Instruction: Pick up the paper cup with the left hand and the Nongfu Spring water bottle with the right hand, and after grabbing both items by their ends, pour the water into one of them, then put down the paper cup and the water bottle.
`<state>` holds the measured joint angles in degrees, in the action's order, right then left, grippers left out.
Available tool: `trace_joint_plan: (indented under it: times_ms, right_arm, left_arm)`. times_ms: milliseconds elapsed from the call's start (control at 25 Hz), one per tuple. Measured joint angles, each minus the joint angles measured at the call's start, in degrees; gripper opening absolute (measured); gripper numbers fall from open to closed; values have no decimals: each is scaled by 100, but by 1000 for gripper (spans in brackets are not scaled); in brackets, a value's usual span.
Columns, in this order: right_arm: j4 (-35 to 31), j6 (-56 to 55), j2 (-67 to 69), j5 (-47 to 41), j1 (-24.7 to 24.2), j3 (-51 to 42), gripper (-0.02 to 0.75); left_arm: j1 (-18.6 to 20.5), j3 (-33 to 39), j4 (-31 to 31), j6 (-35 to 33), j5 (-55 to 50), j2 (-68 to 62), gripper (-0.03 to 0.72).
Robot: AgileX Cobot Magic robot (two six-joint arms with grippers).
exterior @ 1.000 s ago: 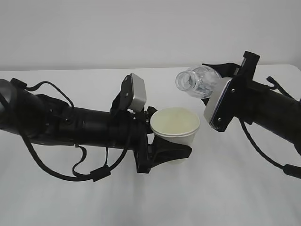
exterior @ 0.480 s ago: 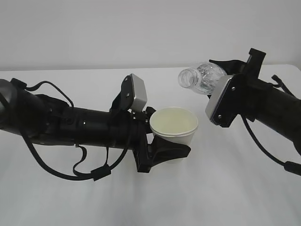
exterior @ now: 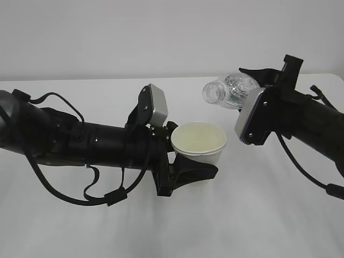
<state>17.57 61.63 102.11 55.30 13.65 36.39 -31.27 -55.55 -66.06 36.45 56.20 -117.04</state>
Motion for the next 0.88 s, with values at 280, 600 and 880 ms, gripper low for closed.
trace_joint_plan:
  times_ms: [280,600,880]
  right_arm:
    - [0,176,0,0,0,0,420]
    - [-12,379,0,156,0,0,419]
    - [-12,463,0,268,0,0,419]
  left_arm:
    - [0,0,0,0,151,0,490]
    - [0,0,0,0,174,0,490]
    - [0,0,0,0,249,0,490]
